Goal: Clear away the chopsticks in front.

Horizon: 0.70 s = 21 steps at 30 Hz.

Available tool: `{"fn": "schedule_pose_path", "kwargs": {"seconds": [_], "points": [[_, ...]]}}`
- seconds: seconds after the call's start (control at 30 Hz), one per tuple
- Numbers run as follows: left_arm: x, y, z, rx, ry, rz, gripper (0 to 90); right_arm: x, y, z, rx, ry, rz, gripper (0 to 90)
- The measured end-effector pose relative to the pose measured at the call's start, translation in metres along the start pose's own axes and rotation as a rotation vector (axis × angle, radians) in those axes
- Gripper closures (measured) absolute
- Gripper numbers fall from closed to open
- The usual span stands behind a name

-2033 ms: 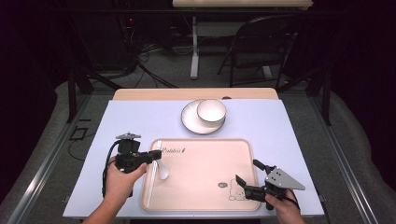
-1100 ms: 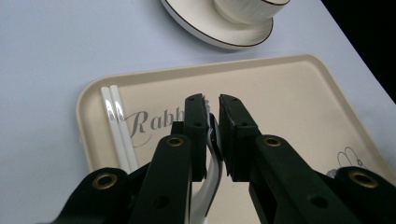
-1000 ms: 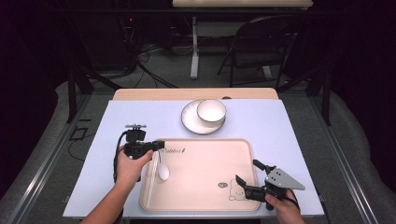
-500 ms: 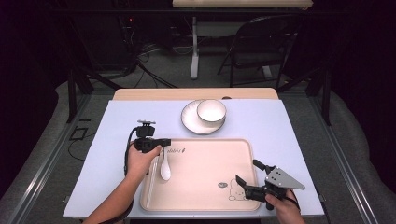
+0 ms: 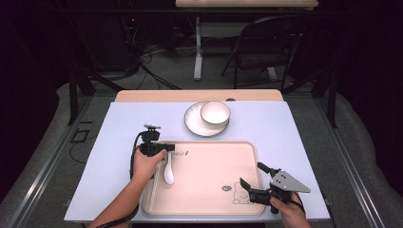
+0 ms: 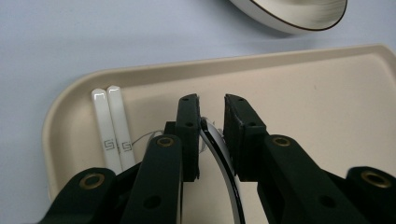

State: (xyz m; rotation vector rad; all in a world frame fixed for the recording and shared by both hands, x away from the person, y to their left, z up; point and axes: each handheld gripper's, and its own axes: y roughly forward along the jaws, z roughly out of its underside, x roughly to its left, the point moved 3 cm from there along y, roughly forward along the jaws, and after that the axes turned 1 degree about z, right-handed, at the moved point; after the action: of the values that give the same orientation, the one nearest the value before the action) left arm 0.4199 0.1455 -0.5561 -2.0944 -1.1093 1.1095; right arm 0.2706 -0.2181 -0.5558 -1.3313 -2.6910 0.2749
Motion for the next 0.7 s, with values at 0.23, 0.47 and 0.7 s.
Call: {"fn": "schedule_pose_path", "kwargs": {"seconds": [0.23, 0.47, 0.7], "points": [[0.0033, 0.0024, 0.0043, 0.003, 0.007, -0.003, 74.4, -0.0002, 0.0, 0.0001, 0.001, 0.0, -0.001, 13.6], [0.0051, 0.0066, 0.008, 0.012, 0.023, -0.026, 72.3, -0.0001, 0.0, 0.0001, 0.001, -0.001, 0.0, 13.6], [0.0052, 0.0069, 0.0079, 0.009, 0.053, -0.046, 67.8, -0.0001, 0.0, 0.0, 0.0, -0.002, -0.001, 13.6]]}}
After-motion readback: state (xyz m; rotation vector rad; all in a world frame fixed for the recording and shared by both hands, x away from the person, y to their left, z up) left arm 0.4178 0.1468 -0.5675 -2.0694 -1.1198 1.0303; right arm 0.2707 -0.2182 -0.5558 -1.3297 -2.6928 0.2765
